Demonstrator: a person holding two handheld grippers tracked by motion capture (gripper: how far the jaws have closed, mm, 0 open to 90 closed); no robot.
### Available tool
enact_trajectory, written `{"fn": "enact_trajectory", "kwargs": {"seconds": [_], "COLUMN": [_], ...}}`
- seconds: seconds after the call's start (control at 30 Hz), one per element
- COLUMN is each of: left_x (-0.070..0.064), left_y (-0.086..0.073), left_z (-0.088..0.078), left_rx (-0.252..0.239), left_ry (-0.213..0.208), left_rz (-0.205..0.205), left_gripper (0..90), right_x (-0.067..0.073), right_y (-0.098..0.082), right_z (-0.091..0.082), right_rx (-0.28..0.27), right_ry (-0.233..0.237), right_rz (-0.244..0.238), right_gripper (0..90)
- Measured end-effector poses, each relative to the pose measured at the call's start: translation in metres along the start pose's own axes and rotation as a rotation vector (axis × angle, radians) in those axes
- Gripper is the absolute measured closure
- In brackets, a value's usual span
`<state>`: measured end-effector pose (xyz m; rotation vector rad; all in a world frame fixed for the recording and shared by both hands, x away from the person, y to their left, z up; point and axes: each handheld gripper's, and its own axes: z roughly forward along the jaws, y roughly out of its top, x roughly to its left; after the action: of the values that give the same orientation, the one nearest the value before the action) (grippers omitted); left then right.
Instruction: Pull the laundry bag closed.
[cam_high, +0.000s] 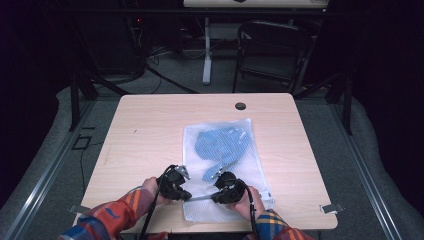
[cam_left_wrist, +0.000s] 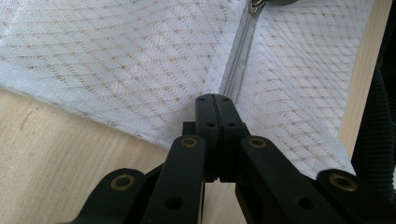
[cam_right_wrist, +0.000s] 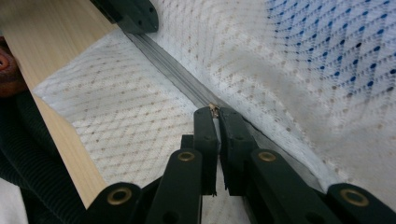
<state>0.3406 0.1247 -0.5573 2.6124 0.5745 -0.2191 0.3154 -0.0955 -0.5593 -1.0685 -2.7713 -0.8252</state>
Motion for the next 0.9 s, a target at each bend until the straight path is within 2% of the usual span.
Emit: {"fn": "enact_trajectory", "kwargs": {"seconds": [0.9], "left_x": [0.000], "left_y": [0.000], "left_z": [0.001], "left_rx": [-0.010], "left_ry": [-0.004], "left_rz": [-0.011], "left_gripper": [90.0], "right_x": [-0.010], "right_y": [-0.011], "right_z": [-0.011], "right_rx": [0.005], "right_ry": [-0.021], "right_rz": [0.026], "right_gripper": [86.7]}}
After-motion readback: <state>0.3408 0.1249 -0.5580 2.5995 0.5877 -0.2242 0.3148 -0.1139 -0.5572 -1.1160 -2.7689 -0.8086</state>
